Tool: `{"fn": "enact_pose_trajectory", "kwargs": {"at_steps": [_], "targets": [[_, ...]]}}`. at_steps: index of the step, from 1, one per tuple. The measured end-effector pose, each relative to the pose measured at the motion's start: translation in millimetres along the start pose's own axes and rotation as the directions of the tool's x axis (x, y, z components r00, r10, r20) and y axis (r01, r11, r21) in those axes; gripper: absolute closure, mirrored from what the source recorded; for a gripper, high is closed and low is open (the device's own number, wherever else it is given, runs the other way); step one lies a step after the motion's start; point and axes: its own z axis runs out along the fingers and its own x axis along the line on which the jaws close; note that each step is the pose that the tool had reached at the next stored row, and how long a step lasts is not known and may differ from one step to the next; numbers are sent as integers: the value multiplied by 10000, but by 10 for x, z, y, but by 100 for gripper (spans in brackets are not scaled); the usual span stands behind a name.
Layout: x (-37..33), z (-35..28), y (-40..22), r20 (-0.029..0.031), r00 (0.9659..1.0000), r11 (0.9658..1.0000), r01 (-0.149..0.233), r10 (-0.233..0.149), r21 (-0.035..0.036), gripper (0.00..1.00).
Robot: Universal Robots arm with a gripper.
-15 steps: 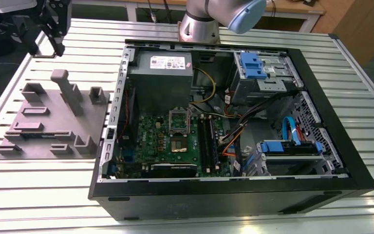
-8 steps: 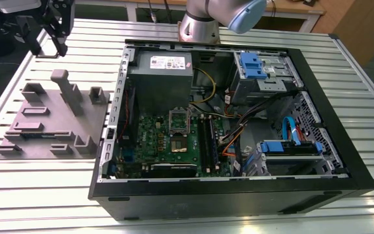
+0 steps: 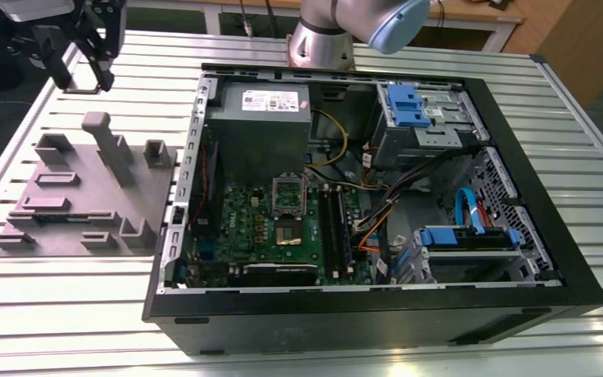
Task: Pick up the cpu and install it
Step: 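Pick up the cpu and move it towards the insertion slot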
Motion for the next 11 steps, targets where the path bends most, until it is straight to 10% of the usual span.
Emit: {"fn": "enact_pose_trajectory", "kwargs": {"at_steps": [11], "targets": [[-42,-1,-24,0,10000,10000,0,0,0,53]]}}
